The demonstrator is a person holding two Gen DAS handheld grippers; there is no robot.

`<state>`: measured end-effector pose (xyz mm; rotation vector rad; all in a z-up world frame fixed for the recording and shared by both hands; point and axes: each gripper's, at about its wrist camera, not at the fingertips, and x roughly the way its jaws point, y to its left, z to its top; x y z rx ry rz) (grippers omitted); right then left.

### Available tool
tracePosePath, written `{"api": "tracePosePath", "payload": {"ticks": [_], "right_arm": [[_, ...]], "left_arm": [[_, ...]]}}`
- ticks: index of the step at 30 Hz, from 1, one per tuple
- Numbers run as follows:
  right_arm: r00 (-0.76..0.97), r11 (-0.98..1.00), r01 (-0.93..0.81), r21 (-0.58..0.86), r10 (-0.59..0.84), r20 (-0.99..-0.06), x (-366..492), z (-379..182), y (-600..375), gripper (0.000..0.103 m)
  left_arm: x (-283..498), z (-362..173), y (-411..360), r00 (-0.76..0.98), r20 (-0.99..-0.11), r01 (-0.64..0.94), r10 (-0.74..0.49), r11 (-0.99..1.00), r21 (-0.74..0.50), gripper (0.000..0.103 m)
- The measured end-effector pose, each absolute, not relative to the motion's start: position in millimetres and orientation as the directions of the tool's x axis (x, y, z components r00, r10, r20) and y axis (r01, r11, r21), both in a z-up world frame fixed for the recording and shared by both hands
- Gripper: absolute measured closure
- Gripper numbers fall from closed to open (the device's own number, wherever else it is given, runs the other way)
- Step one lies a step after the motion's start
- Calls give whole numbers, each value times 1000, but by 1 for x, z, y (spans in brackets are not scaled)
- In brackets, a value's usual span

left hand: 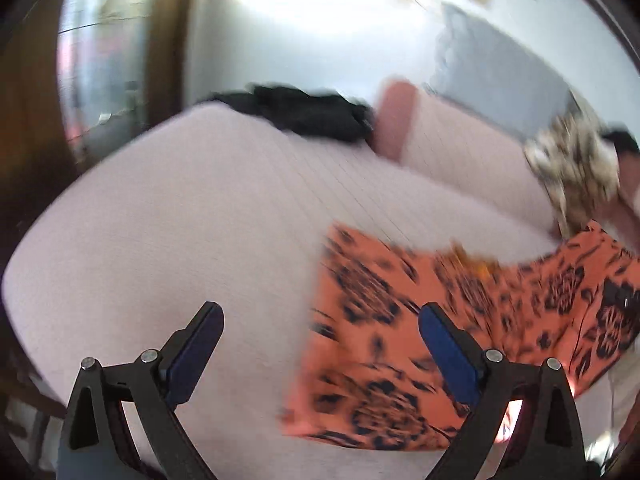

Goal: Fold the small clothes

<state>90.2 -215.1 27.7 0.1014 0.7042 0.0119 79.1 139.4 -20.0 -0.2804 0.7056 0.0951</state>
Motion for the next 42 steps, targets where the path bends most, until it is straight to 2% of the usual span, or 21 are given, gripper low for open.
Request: {"api": "tracePosePath", "payload": {"ticks": [2, 5, 7, 8, 9, 10, 18, 20, 21, 22, 23, 25, 27, 30, 32, 37, 40, 41, 42], "right_arm": [[769, 995, -89, 39, 93, -632, 98, 34, -157, 88], [697, 974, -228, -1, 162, -699, 117, -1, -75, 87], [561, 957, -288, 20, 186, -806, 138, -54, -32, 86], [481, 954, -296, 52, 196, -855, 146, -83, -20, 84], [442, 955, -289, 63, 191, -876, 149, -101, -14, 81], [477, 958, -284, 46, 183, -860, 145, -103, -10, 80], [572, 960, -264, 91, 232, -787, 139, -39, -16, 84], [553, 950, -299, 88, 248, -795, 133, -43, -2, 83], [519, 942, -323, 87, 253, -817, 136, -56, 2, 77], [468, 933, -350, 83, 251, -847, 137, -75, 10, 65], [431, 927, -364, 88, 252, -866, 139, -89, 14, 57], [482, 918, -381, 110, 299, -824, 125, -88, 13, 40], [454, 903, -375, 212, 378, -807, 119, -79, 4, 31], [456, 875, -388, 290, 455, -765, 105, -62, -14, 31], [481, 873, -358, 332, 477, -735, 92, -57, -30, 29], [554, 884, -194, 425, 457, -696, 73, -57, -99, 27], [570, 875, -119, 469, 448, -689, 69, -63, -132, 27], [571, 868, -110, 483, 453, -685, 74, -62, -142, 27], [574, 862, -106, 496, 461, -677, 75, -65, -147, 27]], "left_arm": [[68, -20, 183, 765, -638, -303, 87, 923, -237, 5], [58, -47, 238, 703, -677, -491, 217, 837, -241, 5], [55, -64, 263, 661, -725, -561, 192, 769, -308, 6], [52, -67, 272, 677, -716, -564, 167, 743, -360, 6], [50, -67, 276, 696, -697, -561, 172, 736, -378, 6], [49, -67, 277, 699, -690, -563, 187, 740, -369, 6], [62, -62, 261, 710, -686, -493, 157, 807, -326, 6], [68, -60, 255, 708, -689, -480, 155, 822, -308, 6], [69, -60, 253, 707, -690, -477, 156, 826, -301, 6], [67, -59, 252, 707, -690, -474, 158, 830, -296, 6], [68, -59, 251, 707, -689, -470, 160, 834, -289, 6], [63, -57, 247, 713, -680, -458, 171, 848, -267, 6], [58, -53, 244, 722, -666, -448, 186, 860, -245, 5], [55, -49, 238, 741, -652, -415, 161, 873, -256, 5], [55, -45, 225, 753, -651, -357, 96, 891, -281, 6], [55, -34, 156, 751, -654, -121, -92, 954, -273, 6], [68, -33, 124, 715, -687, -61, -131, 967, -248, 6], [74, -38, 119, 689, -710, -63, -143, 965, -256, 7], [80, -44, 116, 661, -731, -66, -168, 958, -279, 15]]}}
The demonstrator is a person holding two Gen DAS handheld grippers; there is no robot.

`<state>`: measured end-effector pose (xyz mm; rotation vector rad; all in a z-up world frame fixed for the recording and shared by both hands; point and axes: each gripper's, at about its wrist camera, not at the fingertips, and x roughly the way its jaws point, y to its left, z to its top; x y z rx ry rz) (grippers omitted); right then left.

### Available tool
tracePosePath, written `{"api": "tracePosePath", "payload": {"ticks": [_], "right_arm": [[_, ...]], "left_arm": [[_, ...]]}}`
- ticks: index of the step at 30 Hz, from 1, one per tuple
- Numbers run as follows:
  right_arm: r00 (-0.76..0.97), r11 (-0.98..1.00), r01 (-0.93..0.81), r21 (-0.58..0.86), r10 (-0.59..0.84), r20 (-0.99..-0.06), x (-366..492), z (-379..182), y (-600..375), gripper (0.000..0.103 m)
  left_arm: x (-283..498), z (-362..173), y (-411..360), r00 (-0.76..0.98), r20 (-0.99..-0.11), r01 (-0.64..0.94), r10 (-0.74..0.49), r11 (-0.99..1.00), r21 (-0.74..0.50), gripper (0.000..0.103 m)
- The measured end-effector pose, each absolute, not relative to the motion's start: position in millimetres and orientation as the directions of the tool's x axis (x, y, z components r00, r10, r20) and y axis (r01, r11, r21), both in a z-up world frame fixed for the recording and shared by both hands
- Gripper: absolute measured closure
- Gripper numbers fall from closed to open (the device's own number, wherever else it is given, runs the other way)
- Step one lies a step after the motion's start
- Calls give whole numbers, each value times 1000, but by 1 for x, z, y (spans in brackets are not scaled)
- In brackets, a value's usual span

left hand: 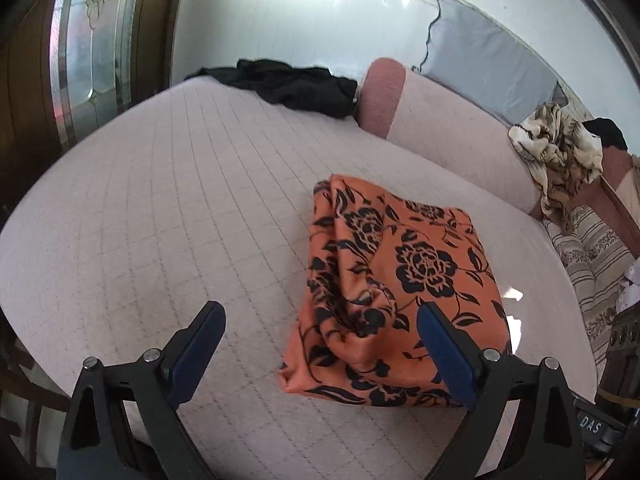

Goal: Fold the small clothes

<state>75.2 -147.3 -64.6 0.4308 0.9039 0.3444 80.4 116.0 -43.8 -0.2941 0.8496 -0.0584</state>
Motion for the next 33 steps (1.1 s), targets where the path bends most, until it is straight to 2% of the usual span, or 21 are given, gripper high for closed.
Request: {"api": "tracePosePath", "payload": {"ticks": [1, 2, 3, 5, 6, 7, 8, 9, 15, 17, 20, 22, 23, 26, 29, 31, 33], "right_arm": [[577, 857, -111, 503, 468, -670, 77, -66, -150, 27], [578, 854, -119, 506, 474, -664, 76, -67, -152, 27], [579, 852, -126, 508, 479, -660, 75, -67, -154, 27], [580, 846, -138, 515, 491, -650, 70, -70, -158, 27], [578, 842, -141, 521, 497, -647, 70, -73, -158, 27], [575, 836, -140, 531, 505, -644, 74, -78, -158, 27], [570, 827, -136, 546, 516, -640, 76, -83, -158, 27], [562, 813, -134, 567, 533, -632, 76, -86, -160, 27], [555, 779, -139, 611, 572, -603, 81, -94, -170, 27], [555, 771, -141, 621, 581, -595, 81, -94, -172, 27], [564, 746, -132, 653, 598, -569, 78, -89, -180, 27], [592, 736, -120, 667, 592, -547, 76, -82, -189, 27], [604, 726, -110, 679, 591, -534, 76, -79, -195, 27], [623, 707, -55, 705, 576, -529, 82, -78, -215, 26], [604, 703, 5, 711, 565, -562, 97, -86, -233, 25], [583, 679, 35, 734, 582, -567, 111, -95, -242, 25], [569, 650, 72, 757, 597, -566, 126, -105, -247, 25]], "left_arm": [[87, -50, 114, 632, -748, -63, -204, 948, -311, 36], [91, -56, 113, 597, -768, -65, -233, 940, -335, 50], [94, -60, 111, 568, -782, -67, -255, 933, -353, 71], [96, -71, 114, 552, -792, -92, -259, 926, -367, 75], [99, -81, 117, 531, -817, -118, -224, 936, -333, 78], [102, -97, 124, 496, -843, -156, -210, 933, -325, 77], [102, -108, 134, 480, -843, -190, -245, 908, -372, 74], [98, -109, 141, 491, -831, -210, -260, 891, -403, 67], [83, -70, 127, 540, -823, -187, -173, 929, -319, 66], [77, -50, 122, 586, -797, -169, -146, 940, -296, 65], [74, -17, 109, 666, -737, -112, -120, 960, -257, 54], [81, -4, 95, 702, -698, -55, -145, 965, -256, 38], [89, -3, 86, 705, -693, -25, -152, 971, -239, 36], [124, -24, 65, 669, -729, 42, -143, 987, -156, 36], [148, -56, 66, 627, -777, -1, -56, 997, -73, 36], [156, -74, 75, 601, -799, -39, -32, 997, -68, 36], [161, -92, 82, 565, -823, -41, -60, 994, -100, 34]]}}
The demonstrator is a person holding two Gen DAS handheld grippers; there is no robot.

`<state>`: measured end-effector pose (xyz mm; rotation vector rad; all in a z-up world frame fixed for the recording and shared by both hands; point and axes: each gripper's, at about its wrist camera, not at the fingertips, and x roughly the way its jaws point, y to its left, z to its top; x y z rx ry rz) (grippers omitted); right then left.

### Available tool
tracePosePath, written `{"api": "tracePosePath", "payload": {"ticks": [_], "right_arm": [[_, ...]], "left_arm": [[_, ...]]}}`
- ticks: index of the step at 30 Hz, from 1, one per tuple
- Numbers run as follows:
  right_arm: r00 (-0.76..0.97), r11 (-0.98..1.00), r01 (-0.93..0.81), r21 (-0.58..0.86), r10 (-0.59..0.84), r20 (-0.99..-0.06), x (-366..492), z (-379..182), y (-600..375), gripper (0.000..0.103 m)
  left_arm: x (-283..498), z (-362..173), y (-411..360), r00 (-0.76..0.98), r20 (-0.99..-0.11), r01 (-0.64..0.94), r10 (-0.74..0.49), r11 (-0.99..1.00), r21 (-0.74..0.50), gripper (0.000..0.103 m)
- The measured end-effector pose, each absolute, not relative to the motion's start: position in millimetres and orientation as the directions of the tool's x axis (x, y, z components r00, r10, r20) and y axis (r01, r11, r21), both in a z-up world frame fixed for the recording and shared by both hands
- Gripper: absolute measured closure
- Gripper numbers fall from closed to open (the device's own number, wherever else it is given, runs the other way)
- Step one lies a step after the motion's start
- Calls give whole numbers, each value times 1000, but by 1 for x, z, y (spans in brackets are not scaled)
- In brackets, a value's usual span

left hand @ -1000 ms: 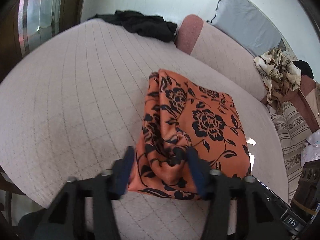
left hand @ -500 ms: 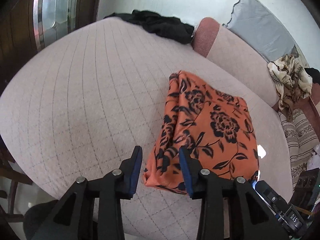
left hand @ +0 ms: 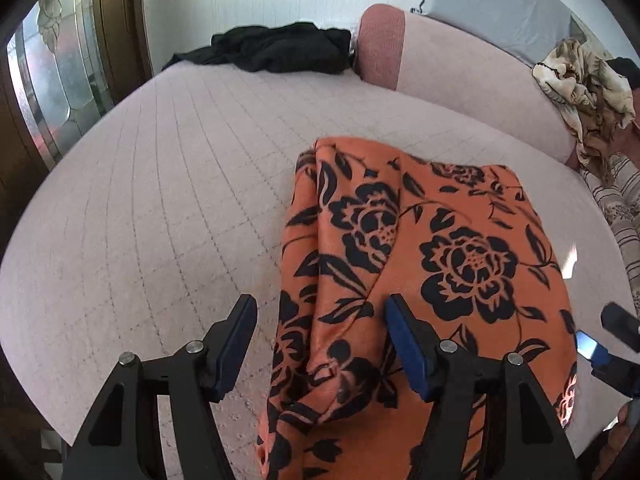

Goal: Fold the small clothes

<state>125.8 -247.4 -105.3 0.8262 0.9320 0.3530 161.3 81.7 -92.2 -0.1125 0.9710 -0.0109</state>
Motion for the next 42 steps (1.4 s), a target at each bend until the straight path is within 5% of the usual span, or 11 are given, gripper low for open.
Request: {"api": "tracePosePath", "payload": {"ticks": [4, 7, 10, 14, 19, 26, 28, 31, 36, 39, 42], "right_arm": [[483, 597, 99, 796, 671, -563, 158, -129, -231, 27], [454, 723, 52, 689, 597, -661, 161, -117, -213, 66], [507, 828, -2, 561, 484, -713, 148, -86, -203, 71], [467, 827, 65, 558, 469, -750, 149, -114, -209, 62], [554, 722, 66, 688, 547, -627, 159, -93, -232, 27], [448, 654, 147, 742, 625, -639, 227, -128, -228, 31], [429, 764, 89, 640, 550, -716, 229, -120, -213, 65], [500, 877, -17, 481, 424, -755, 214, -87, -193, 72], [485, 862, 55, 505, 419, -768, 217, -109, -202, 61], [527, 798, 69, 599, 480, -701, 208, -102, -214, 33], [525, 766, 86, 637, 508, -683, 202, -103, -218, 33]], "left_arm": [[165, -102, 92, 567, -818, -53, -100, 986, -158, 27], [166, -106, 96, 556, -821, -60, -128, 979, -193, 27], [165, -106, 97, 555, -821, -58, -135, 978, -200, 27], [166, -107, 94, 561, -819, -52, -124, 982, -184, 26], [165, -107, 93, 562, -816, -55, -135, 978, -200, 26], [163, -106, 98, 568, -810, -58, -147, 974, -217, 25], [162, -106, 98, 572, -807, -50, -144, 977, -209, 25], [161, -106, 100, 571, -808, -49, -149, 976, -214, 23], [161, -105, 98, 570, -808, -48, -151, 975, -216, 22], [161, -105, 98, 566, -808, -48, -162, 972, -228, 22], [163, -105, 98, 566, -809, -51, -157, 973, -224, 22]]}}
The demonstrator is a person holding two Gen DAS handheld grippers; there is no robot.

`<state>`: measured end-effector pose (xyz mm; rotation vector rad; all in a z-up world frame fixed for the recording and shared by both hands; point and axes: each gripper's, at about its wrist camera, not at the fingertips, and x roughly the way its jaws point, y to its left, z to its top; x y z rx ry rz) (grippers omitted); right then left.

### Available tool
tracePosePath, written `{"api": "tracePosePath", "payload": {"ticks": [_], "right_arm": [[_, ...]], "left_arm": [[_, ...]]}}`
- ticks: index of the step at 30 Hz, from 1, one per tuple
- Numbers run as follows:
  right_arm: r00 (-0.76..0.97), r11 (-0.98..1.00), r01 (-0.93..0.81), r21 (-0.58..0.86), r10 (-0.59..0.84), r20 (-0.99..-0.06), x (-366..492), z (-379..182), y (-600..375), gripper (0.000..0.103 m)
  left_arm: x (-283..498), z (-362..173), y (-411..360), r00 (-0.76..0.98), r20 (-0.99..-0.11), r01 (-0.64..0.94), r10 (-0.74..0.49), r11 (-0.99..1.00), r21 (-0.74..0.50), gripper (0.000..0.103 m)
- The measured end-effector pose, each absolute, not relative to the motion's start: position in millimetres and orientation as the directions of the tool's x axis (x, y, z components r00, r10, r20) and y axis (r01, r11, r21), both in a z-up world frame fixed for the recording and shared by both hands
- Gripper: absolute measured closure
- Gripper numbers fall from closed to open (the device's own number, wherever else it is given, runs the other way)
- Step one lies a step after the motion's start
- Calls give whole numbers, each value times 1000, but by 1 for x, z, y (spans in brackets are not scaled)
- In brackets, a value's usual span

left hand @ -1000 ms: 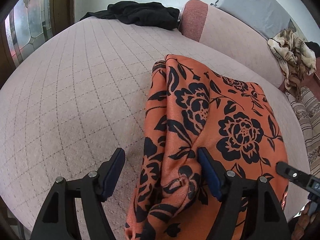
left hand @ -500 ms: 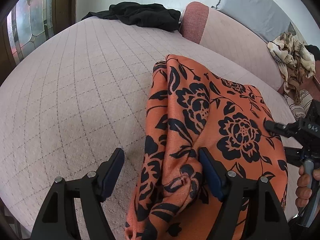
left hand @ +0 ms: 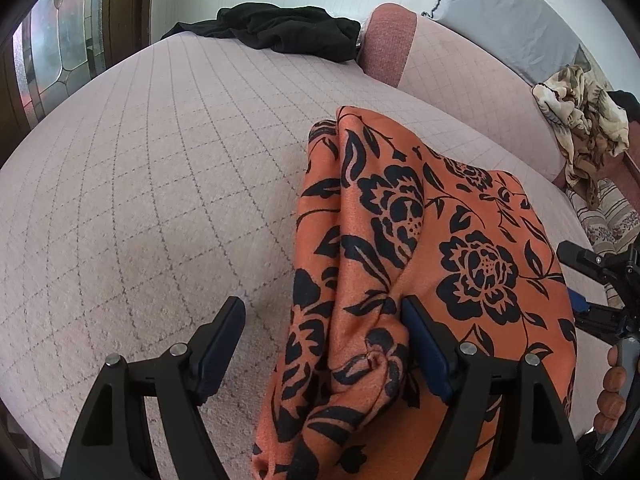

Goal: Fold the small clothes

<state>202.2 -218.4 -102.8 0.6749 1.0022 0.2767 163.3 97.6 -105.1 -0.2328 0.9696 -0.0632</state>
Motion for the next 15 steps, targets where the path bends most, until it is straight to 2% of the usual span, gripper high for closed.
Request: {"api": "tracePosePath", "payload": {"ticks": [2, 3, 4, 7, 9, 11, 12, 14, 15], "right_arm": [[489, 754, 124, 646, 520, -701, 202, -113, -218, 33], [453, 754, 120, 646, 537, -711, 204, -120, -214, 42], [438, 776, 94, 624, 530, -726, 201, -117, -206, 61], [470, 884, -5, 468, 415, -779, 193, -89, -182, 69], [498, 930, -64, 361, 343, -796, 187, -73, -165, 70], [493, 955, -70, 287, 284, -823, 188, -83, -160, 70], [478, 954, -46, 295, 280, -832, 191, -94, -165, 64], [475, 912, 27, 410, 349, -808, 192, -103, -182, 57], [481, 888, 48, 458, 381, -790, 189, -102, -187, 49]], "left_arm": [[167, -105, 97, 564, -811, -54, -154, 973, -222, 22], [167, -105, 98, 564, -811, -54, -153, 974, -222, 22], [167, -105, 99, 565, -811, -52, -154, 974, -222, 22], [166, -105, 98, 568, -809, -54, -152, 974, -221, 22], [165, -105, 97, 568, -810, -56, -150, 974, -219, 21], [164, -104, 95, 568, -809, -50, -151, 975, -217, 21], [163, -104, 93, 568, -809, -47, -147, 976, -211, 21], [162, -102, 93, 575, -807, -46, -139, 978, -201, 21], [161, -101, 92, 575, -806, -44, -143, 978, -204, 21]]}}
